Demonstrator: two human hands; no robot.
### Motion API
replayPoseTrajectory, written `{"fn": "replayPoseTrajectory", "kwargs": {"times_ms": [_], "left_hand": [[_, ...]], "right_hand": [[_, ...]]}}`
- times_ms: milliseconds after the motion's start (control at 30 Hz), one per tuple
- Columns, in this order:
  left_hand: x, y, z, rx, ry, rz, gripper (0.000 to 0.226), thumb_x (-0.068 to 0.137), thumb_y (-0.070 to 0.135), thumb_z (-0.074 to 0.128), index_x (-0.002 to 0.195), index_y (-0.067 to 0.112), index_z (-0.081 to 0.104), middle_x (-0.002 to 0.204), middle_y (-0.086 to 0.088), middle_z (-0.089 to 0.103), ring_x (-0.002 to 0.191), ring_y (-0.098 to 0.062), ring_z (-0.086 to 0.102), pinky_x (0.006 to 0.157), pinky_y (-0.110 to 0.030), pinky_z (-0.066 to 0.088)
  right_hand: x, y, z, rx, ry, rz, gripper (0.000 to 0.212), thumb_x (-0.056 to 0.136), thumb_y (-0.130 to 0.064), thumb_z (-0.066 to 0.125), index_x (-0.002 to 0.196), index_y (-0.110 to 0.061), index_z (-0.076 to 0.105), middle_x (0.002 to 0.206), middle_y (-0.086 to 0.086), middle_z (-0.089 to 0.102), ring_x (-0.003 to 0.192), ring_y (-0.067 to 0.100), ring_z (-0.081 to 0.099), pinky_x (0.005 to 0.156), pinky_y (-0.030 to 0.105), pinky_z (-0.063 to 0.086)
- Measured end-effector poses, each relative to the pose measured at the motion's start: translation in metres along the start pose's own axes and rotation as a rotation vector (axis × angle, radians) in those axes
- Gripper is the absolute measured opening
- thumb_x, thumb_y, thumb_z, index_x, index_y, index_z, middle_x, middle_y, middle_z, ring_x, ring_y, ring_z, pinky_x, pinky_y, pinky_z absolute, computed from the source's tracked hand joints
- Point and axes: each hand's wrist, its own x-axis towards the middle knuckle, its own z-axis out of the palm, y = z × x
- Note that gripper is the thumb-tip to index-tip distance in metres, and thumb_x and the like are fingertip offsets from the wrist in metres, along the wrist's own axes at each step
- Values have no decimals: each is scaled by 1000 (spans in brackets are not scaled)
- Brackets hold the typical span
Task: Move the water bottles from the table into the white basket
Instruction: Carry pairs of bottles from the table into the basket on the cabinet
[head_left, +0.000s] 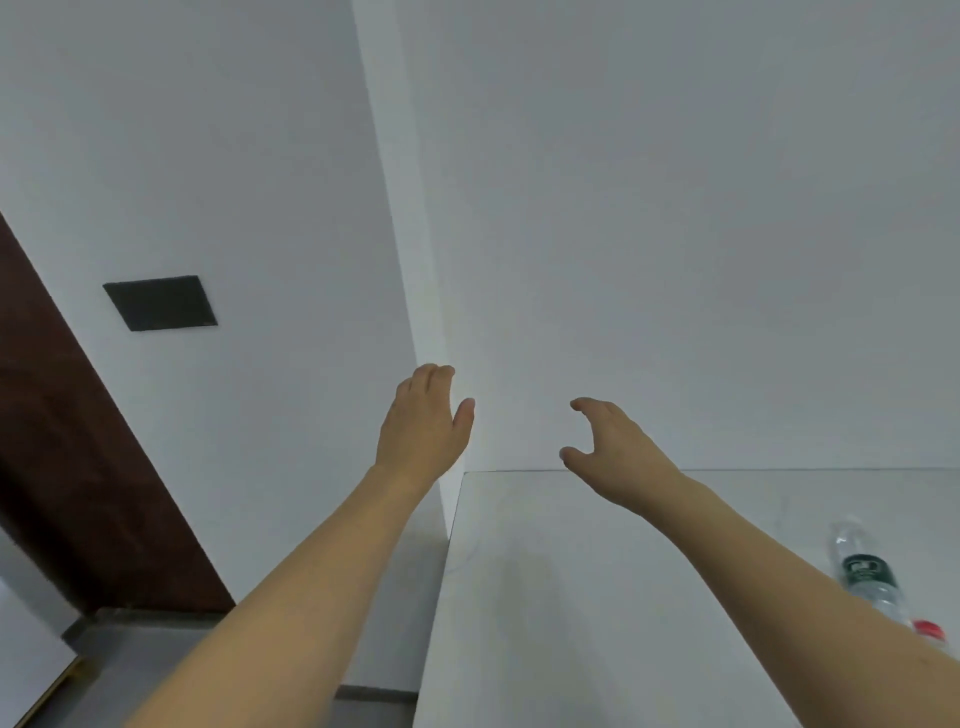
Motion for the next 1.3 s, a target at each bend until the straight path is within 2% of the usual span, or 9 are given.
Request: {"fn": "replayPoseTrajectory", "kwargs": {"times_ms": [167,367,700,833,1000,1133,1233,1300], "left_hand": [[-16,101,55,-31,-89,-32,51,100,36,48,144,11,42,149,-5,41,133,-28,40,96,-39,45],[-6,174,96,-41,-142,-11,51,100,36,48,145,10,41,150,-5,40,133,-28,40,96,-39,45],[7,325,184,-99,-193,-71,52,100,33,49,145,10,41,151,-7,39,132,-31,40,97,-41,43],[8,396,230,-136,-216,-136,51,100,34,49,145,11,41,151,-7,39,131,-30,41,95,-39,42],[-7,469,298,-171,-388,-208,53,99,37,48,146,14,40,152,-5,38,130,-27,45,98,-39,42],[-8,491,352,-148,-559,-279,55,98,39,48,146,15,37,149,-7,40,124,-27,51,95,-38,44],[-2,499,398,-185,-664,-349,58,98,40,49,147,14,36,147,-10,43,125,-27,51,97,-37,44],[2,507,433,-197,-729,-380,59,96,40,51,147,13,36,144,-10,45,123,-27,53,96,-36,45]], "right_hand": [[-20,105,-65,26,-3,89,61,91,-27,55,146,-17,31,152,3,33,133,22,37,101,34,36],[-27,184,-100,70,-17,165,64,90,-26,55,146,-19,28,148,6,36,126,25,43,94,35,41],[-42,357,-181,57,-65,274,64,88,-26,57,146,-16,31,149,7,34,128,27,43,98,36,39],[-51,443,-213,48,-127,366,64,87,-26,56,146,-16,32,148,9,35,124,30,46,100,42,41],[-57,534,-217,29,-264,574,63,88,-28,53,144,-9,31,142,16,40,116,35,51,96,45,45],[-54,582,-195,51,-384,717,49,86,-25,51,129,-4,41,127,16,48,105,32,53,87,40,48],[-55,613,-175,-64,-469,757,27,82,-23,49,102,-6,54,102,12,61,84,27,60,69,30,47],[-58,635,-162,-274,-602,759,19,77,-20,46,84,-11,61,87,5,65,80,26,64,76,32,52]]}}
